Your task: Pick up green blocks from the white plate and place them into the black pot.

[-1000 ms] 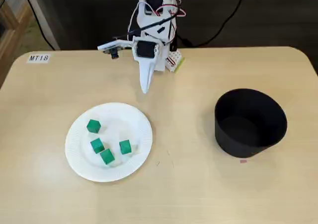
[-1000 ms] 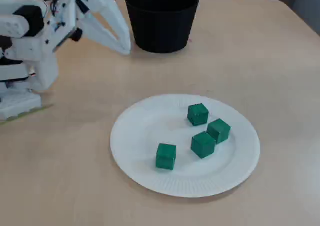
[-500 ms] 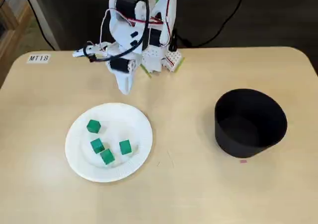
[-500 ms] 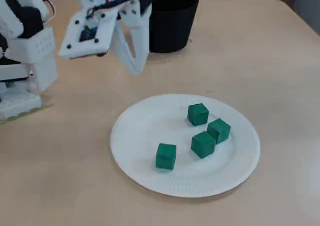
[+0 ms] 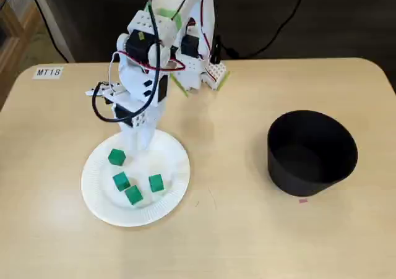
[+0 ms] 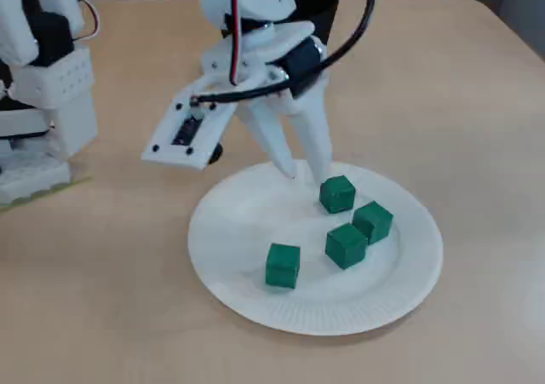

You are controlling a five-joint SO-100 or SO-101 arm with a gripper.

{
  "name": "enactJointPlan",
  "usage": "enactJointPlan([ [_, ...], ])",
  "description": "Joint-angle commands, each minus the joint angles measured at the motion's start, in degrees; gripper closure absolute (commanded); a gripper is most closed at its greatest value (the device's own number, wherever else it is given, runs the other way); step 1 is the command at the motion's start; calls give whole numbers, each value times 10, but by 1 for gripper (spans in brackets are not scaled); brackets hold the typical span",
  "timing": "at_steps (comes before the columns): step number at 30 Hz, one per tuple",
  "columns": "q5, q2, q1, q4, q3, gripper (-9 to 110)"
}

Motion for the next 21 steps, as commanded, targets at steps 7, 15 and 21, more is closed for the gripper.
enactJointPlan([
  [7, 15, -165, 25, 120, -223, 75],
  [15, 4, -304, 28, 198, -389, 75],
  [21, 3, -373, 24, 229, -473, 74],
])
